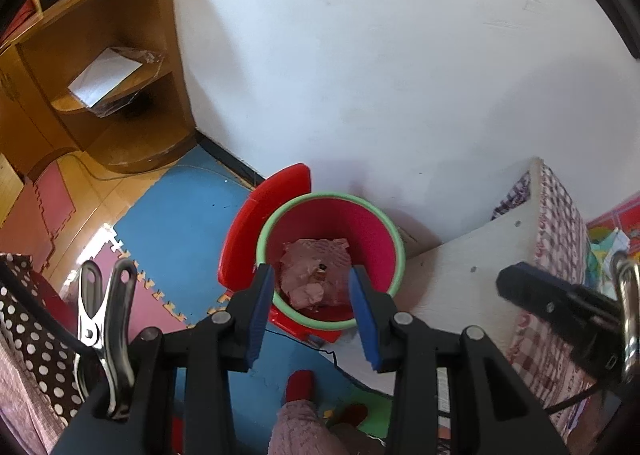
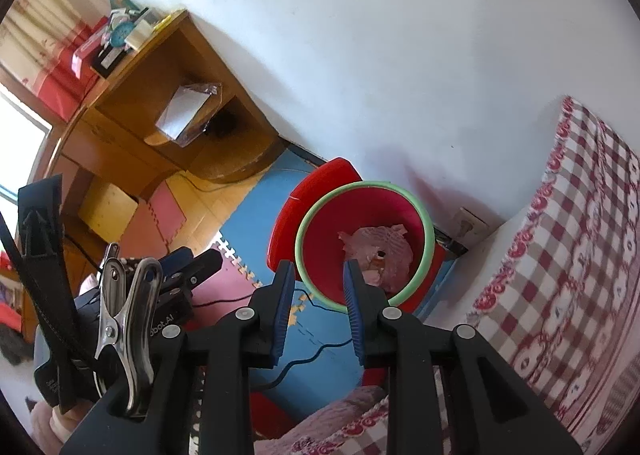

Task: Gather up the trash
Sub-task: 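Open the right gripper over the red bucket to drop the sock, then move both grippers back over the trash on the bed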

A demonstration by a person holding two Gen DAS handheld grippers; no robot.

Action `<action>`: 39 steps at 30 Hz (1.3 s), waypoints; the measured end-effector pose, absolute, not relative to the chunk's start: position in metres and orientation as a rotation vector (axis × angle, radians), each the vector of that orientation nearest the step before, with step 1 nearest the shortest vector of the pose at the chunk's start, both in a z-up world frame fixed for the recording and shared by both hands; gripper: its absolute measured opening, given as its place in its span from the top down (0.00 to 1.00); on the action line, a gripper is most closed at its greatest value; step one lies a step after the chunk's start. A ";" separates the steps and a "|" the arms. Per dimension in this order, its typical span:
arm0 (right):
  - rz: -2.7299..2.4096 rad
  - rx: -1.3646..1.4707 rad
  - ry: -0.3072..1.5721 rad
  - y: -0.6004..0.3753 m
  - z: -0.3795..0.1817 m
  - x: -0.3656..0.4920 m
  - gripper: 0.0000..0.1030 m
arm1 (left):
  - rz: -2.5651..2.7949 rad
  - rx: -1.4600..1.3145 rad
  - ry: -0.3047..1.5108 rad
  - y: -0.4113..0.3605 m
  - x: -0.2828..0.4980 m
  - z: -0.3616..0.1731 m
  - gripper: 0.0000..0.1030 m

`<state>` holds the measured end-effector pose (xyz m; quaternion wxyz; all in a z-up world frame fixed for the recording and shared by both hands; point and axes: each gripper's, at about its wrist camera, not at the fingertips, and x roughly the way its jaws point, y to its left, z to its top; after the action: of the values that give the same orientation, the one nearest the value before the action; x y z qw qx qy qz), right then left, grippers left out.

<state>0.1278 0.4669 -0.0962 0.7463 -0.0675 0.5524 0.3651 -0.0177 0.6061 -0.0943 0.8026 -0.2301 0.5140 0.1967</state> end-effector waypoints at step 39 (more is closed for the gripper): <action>0.898 0.002 1.098 0.278 -0.010 0.046 0.74 | 0.336 -0.360 1.020 0.444 -0.047 0.021 0.61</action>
<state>0.0456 0.2778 -0.0097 0.7589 0.0010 0.5039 0.4125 -0.0470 0.4437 0.0210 0.8439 -0.1704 0.4832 0.1589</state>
